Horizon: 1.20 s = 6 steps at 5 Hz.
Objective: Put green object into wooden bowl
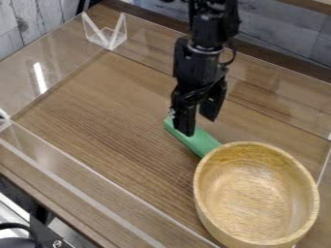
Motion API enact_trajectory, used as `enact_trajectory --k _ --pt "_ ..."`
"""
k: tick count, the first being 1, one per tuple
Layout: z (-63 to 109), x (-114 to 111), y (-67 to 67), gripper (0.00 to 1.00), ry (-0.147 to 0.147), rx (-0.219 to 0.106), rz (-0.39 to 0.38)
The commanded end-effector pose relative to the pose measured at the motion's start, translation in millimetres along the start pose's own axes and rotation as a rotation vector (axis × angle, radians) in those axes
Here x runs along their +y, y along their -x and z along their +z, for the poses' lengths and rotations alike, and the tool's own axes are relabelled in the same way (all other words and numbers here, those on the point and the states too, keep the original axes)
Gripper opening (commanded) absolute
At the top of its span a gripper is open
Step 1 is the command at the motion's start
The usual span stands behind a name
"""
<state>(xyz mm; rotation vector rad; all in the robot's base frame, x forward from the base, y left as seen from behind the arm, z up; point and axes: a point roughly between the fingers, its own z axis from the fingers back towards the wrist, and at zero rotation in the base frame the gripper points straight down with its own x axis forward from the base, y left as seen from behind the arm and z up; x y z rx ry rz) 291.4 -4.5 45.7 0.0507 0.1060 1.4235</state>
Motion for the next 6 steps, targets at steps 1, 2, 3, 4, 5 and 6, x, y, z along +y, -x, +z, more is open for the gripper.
enact_trajectory --k 1,2,3,4,5,6 --pt "-1.2 -3 -7.4 1.0 0.034 -0.02 0.019" --pt "-7.5 -3 -11.8 0.0 0.034 -0.024 0.03" --pt "-2.9 -4 -5.6 0.0 0.036 -0.008 0.034" --pt "10.3 -5 1.6 0.0 0.042 0.02 0.027" --pt "25.8 -3 -0.1 0.0 0.042 0.044 -0.062" --pt "49.2 -2 -0.7 0.0 0.046 0.083 -0.165"
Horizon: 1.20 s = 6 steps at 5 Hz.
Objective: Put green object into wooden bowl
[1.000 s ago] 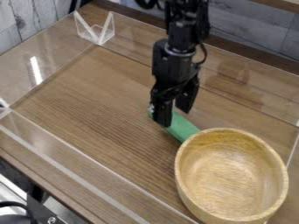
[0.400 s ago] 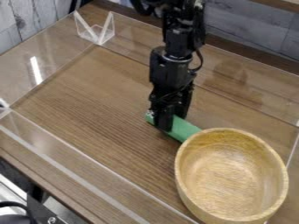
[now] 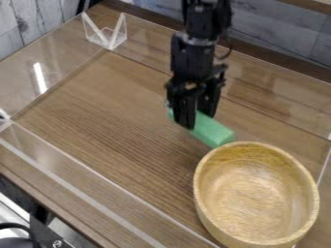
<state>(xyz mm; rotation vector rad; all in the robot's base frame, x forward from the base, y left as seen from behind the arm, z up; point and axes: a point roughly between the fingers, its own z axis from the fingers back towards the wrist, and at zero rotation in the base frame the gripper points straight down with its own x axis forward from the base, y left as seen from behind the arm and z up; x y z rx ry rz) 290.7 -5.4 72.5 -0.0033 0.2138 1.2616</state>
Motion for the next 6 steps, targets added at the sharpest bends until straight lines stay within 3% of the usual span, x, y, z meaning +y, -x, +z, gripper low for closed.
enact_trajectory --k 1,2,3,4,5,6 --pt "40.9 -1 4.8 0.0 0.081 0.002 -0.105" --pt "35.1 11 26.2 0.0 0.072 0.007 -0.156" --pt "24.0 13 60.2 0.0 0.068 0.013 -0.156" --pt "0.0 9 101.7 0.0 0.059 0.012 -0.155" --pt "-3.2 13 113.0 0.0 0.065 0.012 -0.196" --pt "-8.4 12 110.9 1.0 0.068 0.011 -0.186"
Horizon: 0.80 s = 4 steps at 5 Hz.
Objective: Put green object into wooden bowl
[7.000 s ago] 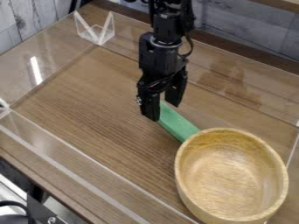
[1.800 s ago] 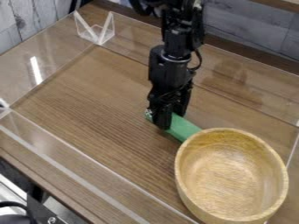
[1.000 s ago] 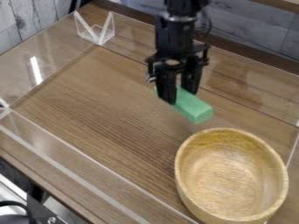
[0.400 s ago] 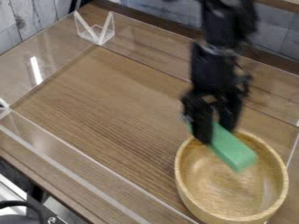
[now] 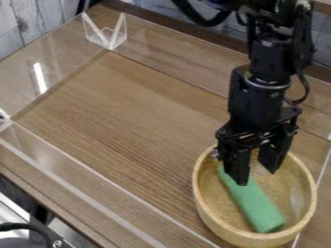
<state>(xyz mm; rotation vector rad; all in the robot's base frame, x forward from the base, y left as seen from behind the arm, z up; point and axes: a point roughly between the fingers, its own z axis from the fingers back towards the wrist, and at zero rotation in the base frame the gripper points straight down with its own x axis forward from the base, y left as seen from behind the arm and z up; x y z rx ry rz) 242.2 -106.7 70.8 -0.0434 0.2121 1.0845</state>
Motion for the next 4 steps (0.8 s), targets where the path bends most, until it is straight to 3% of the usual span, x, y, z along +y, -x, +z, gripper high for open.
enact_trajectory --k 1,4 --pt "8.8 -2 -1.6 1.0 0.047 -0.012 -0.021" --pt "-20.0 -3 -11.2 1.0 0.021 -0.017 -0.079"
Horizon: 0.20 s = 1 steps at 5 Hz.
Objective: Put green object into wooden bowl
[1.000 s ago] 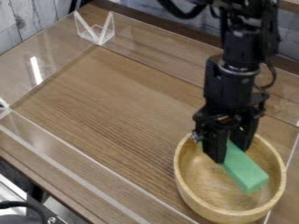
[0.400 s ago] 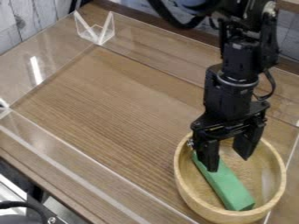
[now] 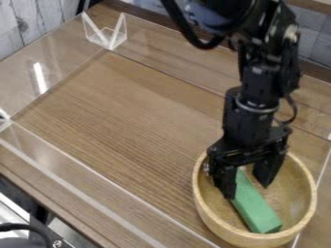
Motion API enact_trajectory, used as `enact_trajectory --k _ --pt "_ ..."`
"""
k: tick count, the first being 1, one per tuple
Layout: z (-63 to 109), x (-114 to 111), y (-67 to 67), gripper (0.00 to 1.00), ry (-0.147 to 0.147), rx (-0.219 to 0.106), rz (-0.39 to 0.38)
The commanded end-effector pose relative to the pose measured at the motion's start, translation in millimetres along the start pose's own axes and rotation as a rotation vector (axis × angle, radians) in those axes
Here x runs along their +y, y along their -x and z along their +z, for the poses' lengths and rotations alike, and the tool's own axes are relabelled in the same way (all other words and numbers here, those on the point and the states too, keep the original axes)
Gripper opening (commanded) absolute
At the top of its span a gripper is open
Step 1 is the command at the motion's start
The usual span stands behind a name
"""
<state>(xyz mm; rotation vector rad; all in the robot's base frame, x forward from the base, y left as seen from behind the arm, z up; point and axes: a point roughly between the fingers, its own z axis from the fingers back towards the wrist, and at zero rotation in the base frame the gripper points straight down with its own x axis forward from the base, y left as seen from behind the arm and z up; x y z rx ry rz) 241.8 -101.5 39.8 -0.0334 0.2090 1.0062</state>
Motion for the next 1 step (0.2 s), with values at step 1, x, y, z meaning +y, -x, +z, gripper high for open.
enact_trajectory --k 1 --pt "10.0 -0.7 -1.7 0.0 0.03 -0.009 -0.012"
